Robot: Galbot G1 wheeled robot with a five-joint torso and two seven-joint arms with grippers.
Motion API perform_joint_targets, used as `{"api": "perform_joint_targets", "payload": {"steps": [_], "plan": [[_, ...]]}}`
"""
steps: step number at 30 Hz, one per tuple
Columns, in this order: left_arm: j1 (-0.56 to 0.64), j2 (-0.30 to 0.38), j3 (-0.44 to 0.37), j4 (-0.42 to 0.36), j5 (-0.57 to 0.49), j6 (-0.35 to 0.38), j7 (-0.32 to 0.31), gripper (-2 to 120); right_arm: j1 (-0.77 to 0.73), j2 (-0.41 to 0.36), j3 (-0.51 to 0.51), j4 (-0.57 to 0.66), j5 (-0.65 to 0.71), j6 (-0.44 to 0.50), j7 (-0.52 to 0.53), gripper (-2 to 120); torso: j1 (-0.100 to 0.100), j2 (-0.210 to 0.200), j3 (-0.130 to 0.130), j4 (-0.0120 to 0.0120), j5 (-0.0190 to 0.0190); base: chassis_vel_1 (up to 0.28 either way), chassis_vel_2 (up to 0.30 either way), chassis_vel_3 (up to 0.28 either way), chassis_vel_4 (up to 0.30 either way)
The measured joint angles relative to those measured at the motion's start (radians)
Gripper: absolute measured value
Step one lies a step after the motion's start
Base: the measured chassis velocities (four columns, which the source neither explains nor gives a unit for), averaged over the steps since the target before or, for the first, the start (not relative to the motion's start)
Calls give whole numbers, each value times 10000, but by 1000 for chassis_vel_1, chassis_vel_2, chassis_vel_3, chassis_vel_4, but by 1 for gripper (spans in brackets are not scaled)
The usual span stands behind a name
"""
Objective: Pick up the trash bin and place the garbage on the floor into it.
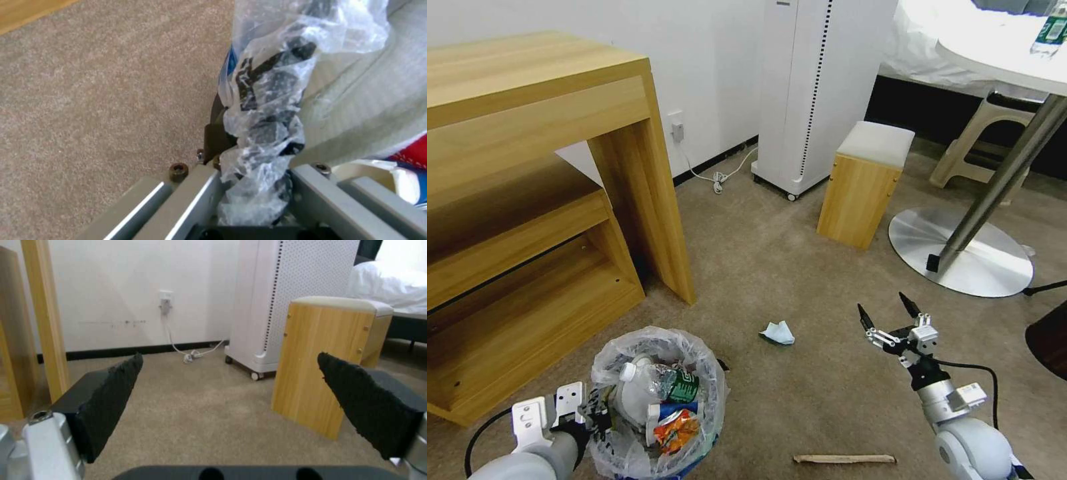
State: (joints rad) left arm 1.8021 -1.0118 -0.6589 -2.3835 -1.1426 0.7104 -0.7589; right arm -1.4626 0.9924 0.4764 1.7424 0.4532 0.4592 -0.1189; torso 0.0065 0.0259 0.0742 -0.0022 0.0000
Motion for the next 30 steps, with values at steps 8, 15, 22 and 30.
{"api": "perform_joint_targets", "payload": {"steps": [8, 15, 22, 30], "plan": [[-157, -6, 84, 167, -17, 1, 4, 0, 197, -35, -234, -185, -6, 219, -2, 100, 0, 0, 0, 0, 0, 0, 0, 0, 0], [-221, 91, -1, 189, -173, 5, 7, 0, 387, -42, -443, -298, 53, 377, 244, 100, 0, 0, 0, -1, -1, 0, 0, 0, 0], [-231, 93, -20, 243, -255, 7, -3, 0, 530, 40, -665, -330, 92, 428, 131, 100, 1, 0, 0, 0, 0, 0, 0, 0, 0], [-273, 80, 73, 303, -264, 19, -3, 0, 510, 100, -740, -404, -48, 421, 12, 100, 1, 0, 0, 0, -1, 0, 0, 0, 0]]}}
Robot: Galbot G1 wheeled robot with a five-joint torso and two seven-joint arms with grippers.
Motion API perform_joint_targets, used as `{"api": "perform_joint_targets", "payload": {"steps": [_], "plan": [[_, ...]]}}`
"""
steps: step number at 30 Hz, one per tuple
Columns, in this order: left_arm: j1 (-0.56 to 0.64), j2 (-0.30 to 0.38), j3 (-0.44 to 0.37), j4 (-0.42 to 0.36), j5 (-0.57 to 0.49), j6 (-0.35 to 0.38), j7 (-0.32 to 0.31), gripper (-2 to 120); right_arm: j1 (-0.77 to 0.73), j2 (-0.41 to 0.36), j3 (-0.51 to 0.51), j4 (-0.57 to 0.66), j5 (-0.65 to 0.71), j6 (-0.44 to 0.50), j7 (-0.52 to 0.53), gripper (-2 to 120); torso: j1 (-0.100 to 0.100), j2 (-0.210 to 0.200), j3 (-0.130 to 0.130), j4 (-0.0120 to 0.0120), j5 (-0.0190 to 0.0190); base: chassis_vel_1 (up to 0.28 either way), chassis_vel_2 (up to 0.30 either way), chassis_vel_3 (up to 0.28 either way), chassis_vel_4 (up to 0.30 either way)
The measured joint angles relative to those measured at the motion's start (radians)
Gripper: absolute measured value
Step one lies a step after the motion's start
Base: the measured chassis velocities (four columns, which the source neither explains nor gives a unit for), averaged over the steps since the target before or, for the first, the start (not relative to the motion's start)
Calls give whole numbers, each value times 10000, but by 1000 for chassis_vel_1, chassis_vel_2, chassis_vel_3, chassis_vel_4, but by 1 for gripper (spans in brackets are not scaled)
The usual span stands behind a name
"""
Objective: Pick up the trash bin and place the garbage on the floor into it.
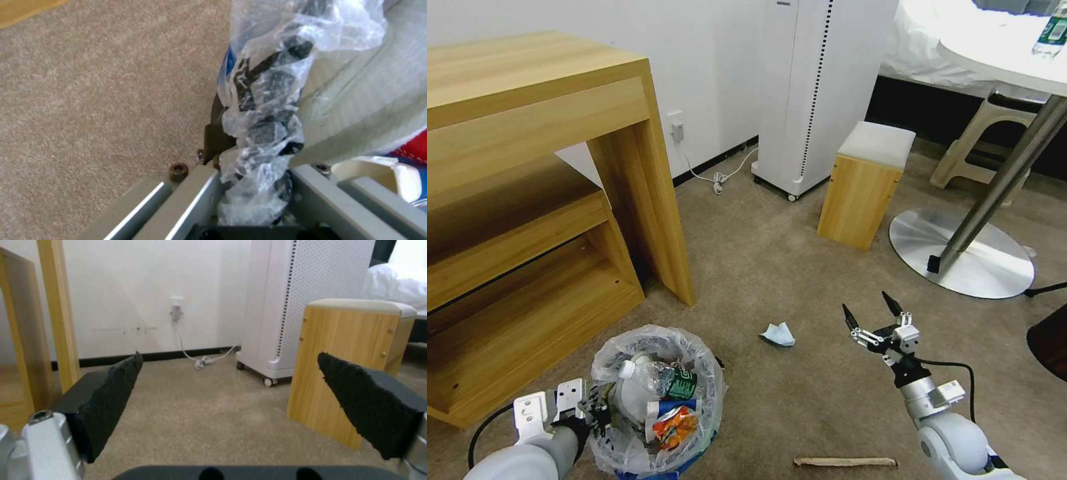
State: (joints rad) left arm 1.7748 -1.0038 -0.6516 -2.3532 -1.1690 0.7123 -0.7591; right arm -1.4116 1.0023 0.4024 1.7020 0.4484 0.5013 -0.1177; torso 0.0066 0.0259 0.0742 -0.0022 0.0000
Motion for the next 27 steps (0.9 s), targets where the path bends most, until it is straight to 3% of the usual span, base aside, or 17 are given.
{"api": "perform_joint_targets", "payload": {"steps": [27], "plan": [[39, -159, 40, 56, 139, 31, 24, 0, 256, -135, -349, -292, 0, 163, -130, 100, 2, 0, 1, 0, 1, -24, 24, 22, -25]]}}
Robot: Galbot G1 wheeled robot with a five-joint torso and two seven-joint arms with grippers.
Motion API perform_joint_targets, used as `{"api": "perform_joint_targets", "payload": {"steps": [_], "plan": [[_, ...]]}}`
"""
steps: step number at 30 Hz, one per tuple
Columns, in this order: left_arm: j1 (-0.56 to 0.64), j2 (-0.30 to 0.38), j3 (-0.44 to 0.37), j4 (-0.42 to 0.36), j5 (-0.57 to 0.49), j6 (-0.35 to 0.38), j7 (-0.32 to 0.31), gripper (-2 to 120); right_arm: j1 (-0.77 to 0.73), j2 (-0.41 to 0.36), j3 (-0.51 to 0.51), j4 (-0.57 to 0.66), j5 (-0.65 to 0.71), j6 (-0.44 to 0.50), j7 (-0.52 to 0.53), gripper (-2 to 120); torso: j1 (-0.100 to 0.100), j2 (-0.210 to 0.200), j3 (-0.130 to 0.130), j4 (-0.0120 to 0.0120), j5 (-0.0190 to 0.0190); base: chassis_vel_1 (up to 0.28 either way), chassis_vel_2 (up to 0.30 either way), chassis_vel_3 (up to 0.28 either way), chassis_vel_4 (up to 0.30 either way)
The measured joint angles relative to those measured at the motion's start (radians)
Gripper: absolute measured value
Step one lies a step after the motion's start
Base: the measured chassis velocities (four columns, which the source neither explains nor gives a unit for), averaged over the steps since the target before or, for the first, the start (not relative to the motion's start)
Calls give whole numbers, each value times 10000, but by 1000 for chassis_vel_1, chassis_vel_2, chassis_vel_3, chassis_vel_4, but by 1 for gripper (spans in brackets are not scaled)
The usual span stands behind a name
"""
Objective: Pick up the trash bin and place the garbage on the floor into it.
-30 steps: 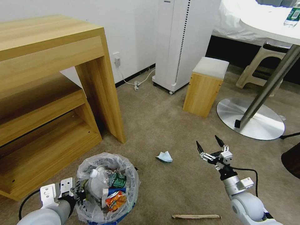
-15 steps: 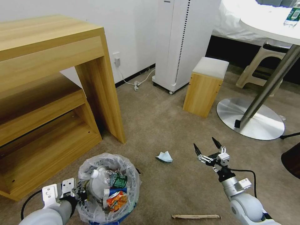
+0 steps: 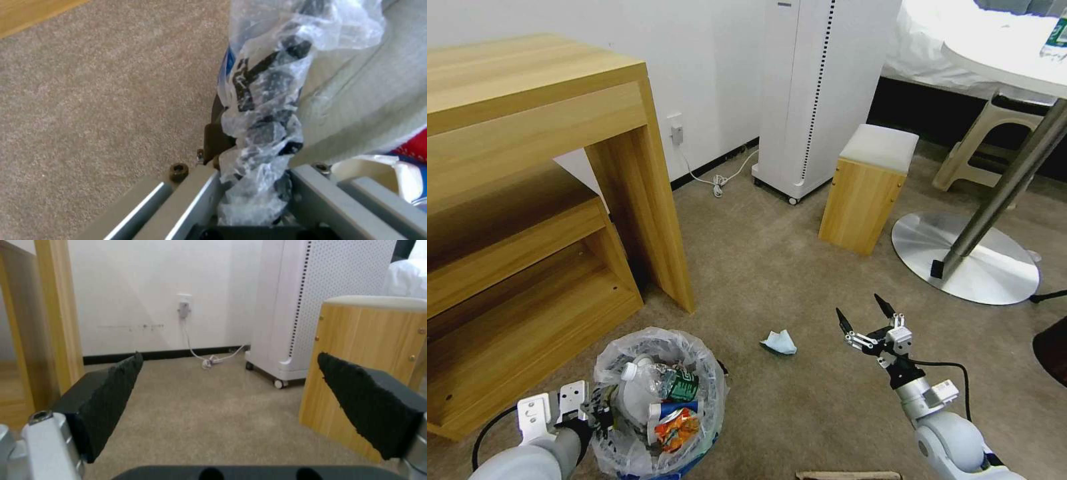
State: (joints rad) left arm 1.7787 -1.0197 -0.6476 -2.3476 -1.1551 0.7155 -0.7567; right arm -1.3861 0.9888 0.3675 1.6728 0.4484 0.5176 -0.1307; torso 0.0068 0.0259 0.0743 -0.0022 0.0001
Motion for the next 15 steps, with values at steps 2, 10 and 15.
{"api": "perform_joint_targets", "payload": {"steps": [2, 10, 15], "plan": [[59, -110, 60, 4, 154, 23, 46, 0, 30, -22, -8, -103, -381, 0, 449, 100, 0, 0, -1, 0, 0, 0, 0, 0, 0], [176, -344, 291, 52, 615, 60, 156, 0, -165, -130, 31, -407, -1078, -340, 1055, 100, -1, 0, -1, -1, 1, 0, 0, 0, 0], [192, -525, 418, 117, 824, 85, 231, 0, -93, 4, -264, -477, -762, -347, 943, 100, -1, 0, -1, 0, 0, 0, 0, 0, 0]]}}
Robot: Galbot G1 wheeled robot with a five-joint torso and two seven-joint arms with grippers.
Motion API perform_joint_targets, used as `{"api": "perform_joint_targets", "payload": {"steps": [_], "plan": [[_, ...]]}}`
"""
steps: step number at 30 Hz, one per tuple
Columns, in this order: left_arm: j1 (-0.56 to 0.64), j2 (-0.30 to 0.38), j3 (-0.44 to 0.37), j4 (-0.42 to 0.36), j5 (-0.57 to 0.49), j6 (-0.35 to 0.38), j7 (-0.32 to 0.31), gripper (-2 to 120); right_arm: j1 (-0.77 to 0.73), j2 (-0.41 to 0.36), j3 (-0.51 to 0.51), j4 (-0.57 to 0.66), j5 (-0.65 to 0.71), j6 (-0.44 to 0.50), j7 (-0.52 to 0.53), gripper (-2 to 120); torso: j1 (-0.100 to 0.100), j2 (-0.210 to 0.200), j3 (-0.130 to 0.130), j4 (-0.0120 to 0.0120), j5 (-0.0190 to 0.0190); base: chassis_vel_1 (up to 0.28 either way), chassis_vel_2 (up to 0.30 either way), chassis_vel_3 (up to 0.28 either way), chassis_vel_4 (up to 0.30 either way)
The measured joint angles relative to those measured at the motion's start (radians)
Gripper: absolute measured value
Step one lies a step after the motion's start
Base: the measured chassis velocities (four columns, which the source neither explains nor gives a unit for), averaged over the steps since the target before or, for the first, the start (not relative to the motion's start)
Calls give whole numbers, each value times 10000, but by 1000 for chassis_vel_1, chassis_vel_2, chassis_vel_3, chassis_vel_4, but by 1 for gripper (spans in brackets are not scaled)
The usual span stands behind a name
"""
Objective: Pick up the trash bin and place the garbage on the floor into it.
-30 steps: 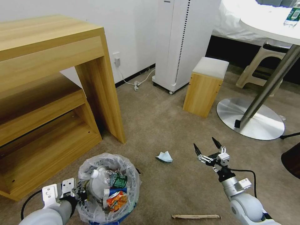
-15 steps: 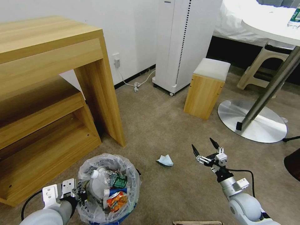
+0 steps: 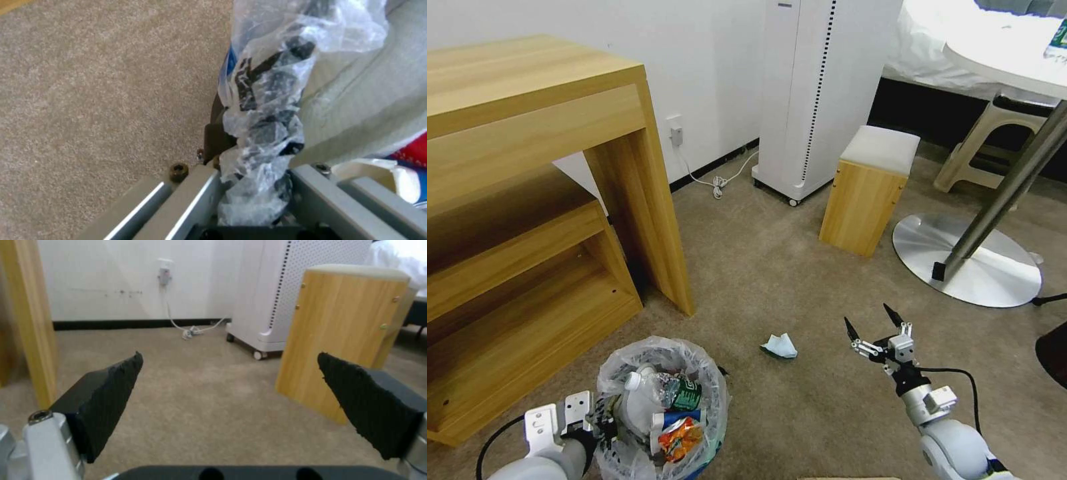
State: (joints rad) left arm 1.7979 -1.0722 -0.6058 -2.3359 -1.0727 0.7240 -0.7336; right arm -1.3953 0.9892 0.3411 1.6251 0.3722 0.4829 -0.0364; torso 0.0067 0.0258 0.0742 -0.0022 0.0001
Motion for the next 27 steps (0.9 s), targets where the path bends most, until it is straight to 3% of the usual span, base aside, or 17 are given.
{"api": "perform_joint_targets", "payload": {"steps": [9, 14, 19, 23, 27], "plan": [[103, 196, -197, -177, -228, 17, 5, 0, 308, -221, -203, 127, 123, -91, 175, 100, 0, 0, 0, 0, 0, 0, 0, 0, 0], [265, 465, -363, -384, -491, 31, -59, 0, 499, -780, -430, 290, -6, -607, 1289, 100, 0, 0, 0, -1, 0, 0, 0, 0, 0], [329, 527, -425, -463, -590, 39, -131, 0, 1158, -1389, -1324, 455, 783, -1204, 2111, 100, 0, 0, 0, -1, 1, 0, 0, 0, 0], [427, 471, -463, -503, -570, 70, -129, 0, 1597, -1597, -1570, 422, 1058, -1368, 2058, 100, 0, 1, 0, 3, -2, 0, 0, 0, 0], [413, 282, -364, -384, -394, 81, -107, 0, 1541, -1377, -1558, -80, 1088, -1095, 1020, 100, 0, 0, 1, 0, 1, 0, 0, 0, 0]]}}
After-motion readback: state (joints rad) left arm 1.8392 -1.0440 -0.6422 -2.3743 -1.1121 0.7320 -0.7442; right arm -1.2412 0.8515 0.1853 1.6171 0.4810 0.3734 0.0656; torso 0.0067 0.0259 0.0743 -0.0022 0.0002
